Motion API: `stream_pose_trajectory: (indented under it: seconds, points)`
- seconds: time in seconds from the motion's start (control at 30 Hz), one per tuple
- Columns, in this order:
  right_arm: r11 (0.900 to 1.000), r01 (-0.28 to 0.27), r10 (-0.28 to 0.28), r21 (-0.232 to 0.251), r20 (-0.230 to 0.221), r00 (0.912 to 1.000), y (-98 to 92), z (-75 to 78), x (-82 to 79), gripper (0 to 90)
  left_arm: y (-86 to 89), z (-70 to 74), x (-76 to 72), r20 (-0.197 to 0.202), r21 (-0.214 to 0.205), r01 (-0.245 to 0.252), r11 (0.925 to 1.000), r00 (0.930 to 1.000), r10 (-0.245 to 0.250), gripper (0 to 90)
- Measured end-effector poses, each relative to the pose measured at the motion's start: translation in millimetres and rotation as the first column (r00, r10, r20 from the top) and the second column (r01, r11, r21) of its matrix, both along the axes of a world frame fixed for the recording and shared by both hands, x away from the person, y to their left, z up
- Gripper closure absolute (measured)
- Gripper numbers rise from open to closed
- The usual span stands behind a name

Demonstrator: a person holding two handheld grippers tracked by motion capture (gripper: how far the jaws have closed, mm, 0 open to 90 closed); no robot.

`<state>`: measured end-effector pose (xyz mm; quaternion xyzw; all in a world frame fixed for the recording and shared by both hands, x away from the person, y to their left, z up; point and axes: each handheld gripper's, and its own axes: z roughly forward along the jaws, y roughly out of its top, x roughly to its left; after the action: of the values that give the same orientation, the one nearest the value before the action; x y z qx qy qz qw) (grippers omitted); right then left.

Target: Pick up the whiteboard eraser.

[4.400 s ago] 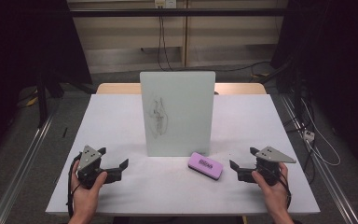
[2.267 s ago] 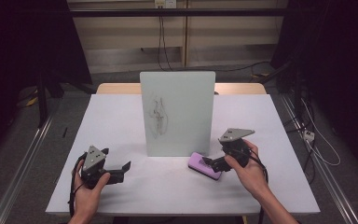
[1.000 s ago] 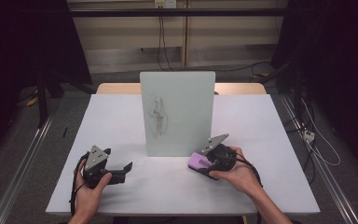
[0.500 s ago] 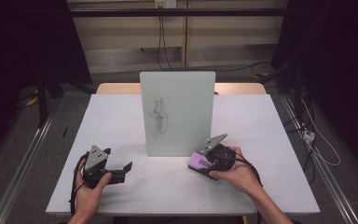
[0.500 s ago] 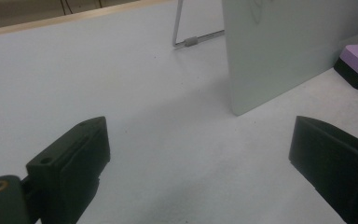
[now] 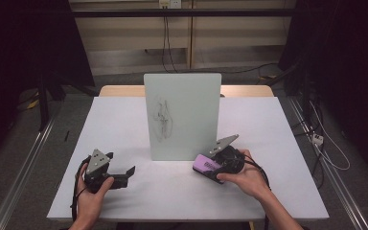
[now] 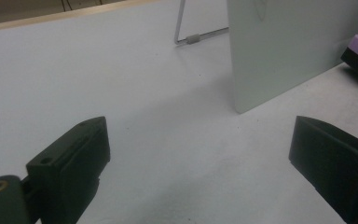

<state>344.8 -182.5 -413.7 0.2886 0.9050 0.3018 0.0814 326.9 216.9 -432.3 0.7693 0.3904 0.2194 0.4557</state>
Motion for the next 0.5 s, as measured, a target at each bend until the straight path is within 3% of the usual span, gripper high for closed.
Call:
stream_pose_trajectory:
  seconds: [0.3, 0.5]
  points:
    - [0.9965, 0.014, -0.019, 0.082, 0.067, 0.9976, -3.1, 7.1, -2.8, 41.6, -0.8, 0.7, 0.8, 0.003, 0.003, 0.007, 1.0000, 1.0000, -0.007, 5.1]
    - [0.9943, 0.012, -0.022, 0.106, 0.091, 0.9956, -3.4, 8.3, -4.7, 41.7, -2.4, 1.7, -1.2, 0.009, 0.011, 0.010, 0.9999, 0.9999, -0.010, 5.1]
